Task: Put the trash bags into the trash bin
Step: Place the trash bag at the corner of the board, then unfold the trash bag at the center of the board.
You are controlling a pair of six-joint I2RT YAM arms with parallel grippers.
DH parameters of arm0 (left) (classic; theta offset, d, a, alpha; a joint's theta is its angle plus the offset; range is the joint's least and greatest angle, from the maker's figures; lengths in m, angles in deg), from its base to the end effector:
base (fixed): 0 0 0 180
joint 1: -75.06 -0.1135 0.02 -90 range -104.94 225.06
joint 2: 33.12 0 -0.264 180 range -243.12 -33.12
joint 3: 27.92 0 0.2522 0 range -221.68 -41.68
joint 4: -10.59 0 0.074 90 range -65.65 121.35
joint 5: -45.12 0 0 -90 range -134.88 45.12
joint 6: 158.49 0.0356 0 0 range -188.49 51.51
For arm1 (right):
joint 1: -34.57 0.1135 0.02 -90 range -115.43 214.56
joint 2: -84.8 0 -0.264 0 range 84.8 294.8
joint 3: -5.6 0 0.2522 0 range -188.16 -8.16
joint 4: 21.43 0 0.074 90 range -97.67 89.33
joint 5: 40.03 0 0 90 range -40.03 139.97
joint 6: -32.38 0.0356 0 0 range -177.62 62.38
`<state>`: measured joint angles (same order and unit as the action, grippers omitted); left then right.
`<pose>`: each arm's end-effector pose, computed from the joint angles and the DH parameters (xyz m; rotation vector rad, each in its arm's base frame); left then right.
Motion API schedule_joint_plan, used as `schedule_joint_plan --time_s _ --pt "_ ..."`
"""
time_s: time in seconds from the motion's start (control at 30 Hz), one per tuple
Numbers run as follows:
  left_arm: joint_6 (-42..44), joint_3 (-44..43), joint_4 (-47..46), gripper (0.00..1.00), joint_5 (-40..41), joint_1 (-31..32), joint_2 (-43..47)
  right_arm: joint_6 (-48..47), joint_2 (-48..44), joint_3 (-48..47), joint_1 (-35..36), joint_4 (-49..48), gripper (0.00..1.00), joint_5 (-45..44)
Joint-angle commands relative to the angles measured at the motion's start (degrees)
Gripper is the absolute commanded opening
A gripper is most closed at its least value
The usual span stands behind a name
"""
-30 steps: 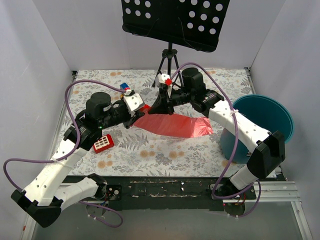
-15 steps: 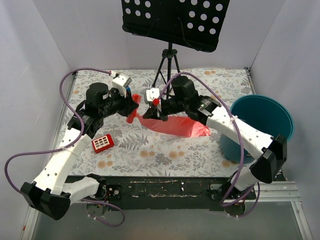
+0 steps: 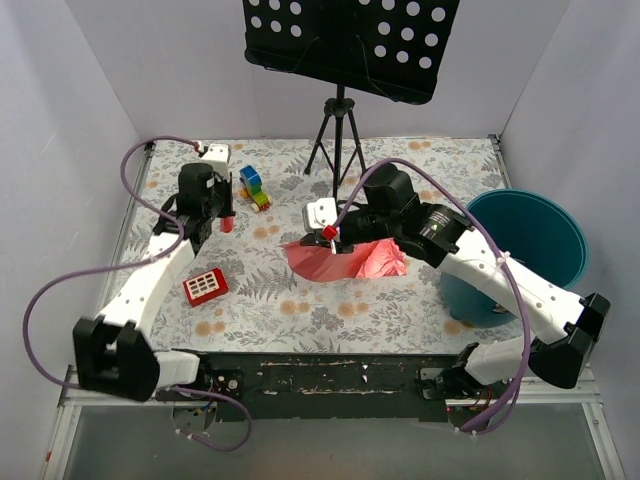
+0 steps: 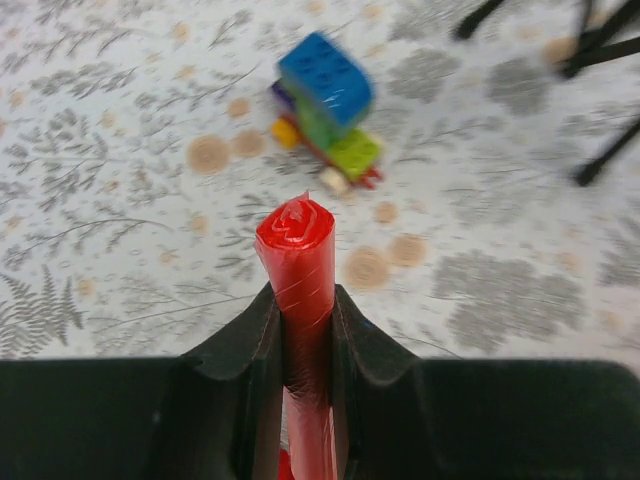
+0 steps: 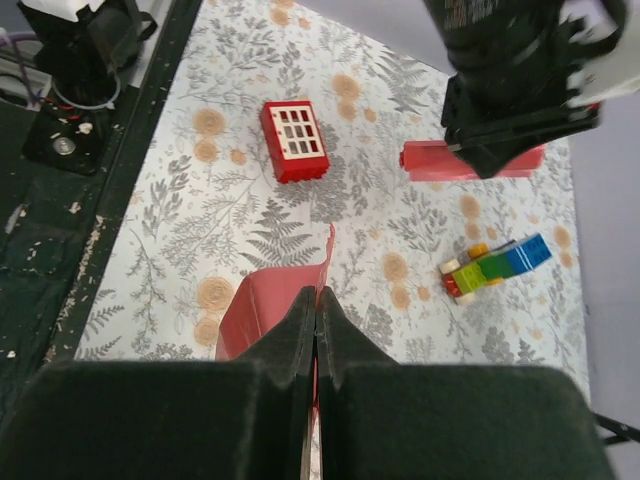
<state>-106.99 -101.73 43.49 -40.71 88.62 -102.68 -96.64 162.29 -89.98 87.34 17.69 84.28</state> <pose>0.2683 -0.0621 0.3271 -0.4988 2.0451 -0.4790 0.1650 0.2503 0.4124 -1.6431 1.0320 0.7378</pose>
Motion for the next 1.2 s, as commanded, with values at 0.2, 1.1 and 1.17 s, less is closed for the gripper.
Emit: schedule_joint_plan --time_s 0.2,1.1,1.17 --pt "11.0 -23.1 -7.1 0.0 7.4 -16.8 -39.0 8.2 -3.8 -8.3 -0.4 -6.6 0.01 -13.8" --pt "6.5 -5.6 -2.5 0.98 -61.8 -26.8 -7.4 17.6 15.7 -40.7 -0.2 -31.0 0.01 -29.4" --pt "14.7 -2.8 4.8 0.98 -73.2 -25.4 -4.9 17.4 17.4 -44.0 -0.2 -31.3 0.01 -29.5"
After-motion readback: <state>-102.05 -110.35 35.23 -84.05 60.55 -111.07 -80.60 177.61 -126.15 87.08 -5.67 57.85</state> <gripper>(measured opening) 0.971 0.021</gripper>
